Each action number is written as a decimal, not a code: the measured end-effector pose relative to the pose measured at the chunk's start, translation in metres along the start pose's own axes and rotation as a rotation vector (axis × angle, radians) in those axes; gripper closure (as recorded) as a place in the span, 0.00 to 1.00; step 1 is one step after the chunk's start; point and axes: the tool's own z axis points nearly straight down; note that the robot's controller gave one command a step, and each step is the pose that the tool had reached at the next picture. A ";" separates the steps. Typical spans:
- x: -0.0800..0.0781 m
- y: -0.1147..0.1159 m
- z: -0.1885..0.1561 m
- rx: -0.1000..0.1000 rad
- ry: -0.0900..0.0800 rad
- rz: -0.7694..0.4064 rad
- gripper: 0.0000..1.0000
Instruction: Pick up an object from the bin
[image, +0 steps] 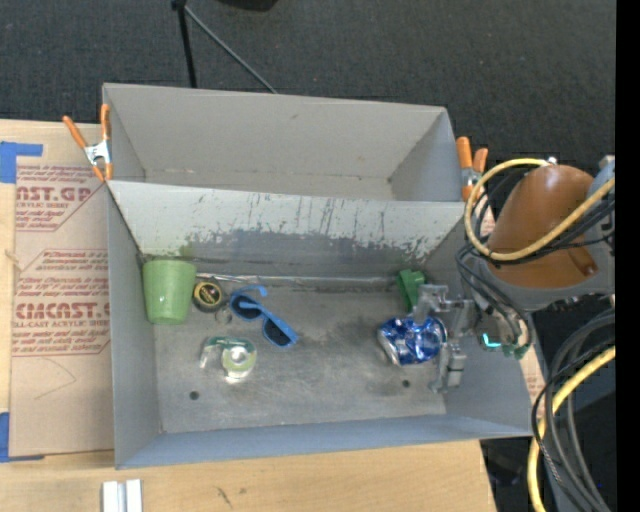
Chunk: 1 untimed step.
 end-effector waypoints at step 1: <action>-0.002 0.000 -0.003 0.001 -0.007 -0.001 1.00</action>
Offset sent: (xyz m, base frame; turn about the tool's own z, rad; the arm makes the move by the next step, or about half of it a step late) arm 0.0000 0.0000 0.0000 0.0000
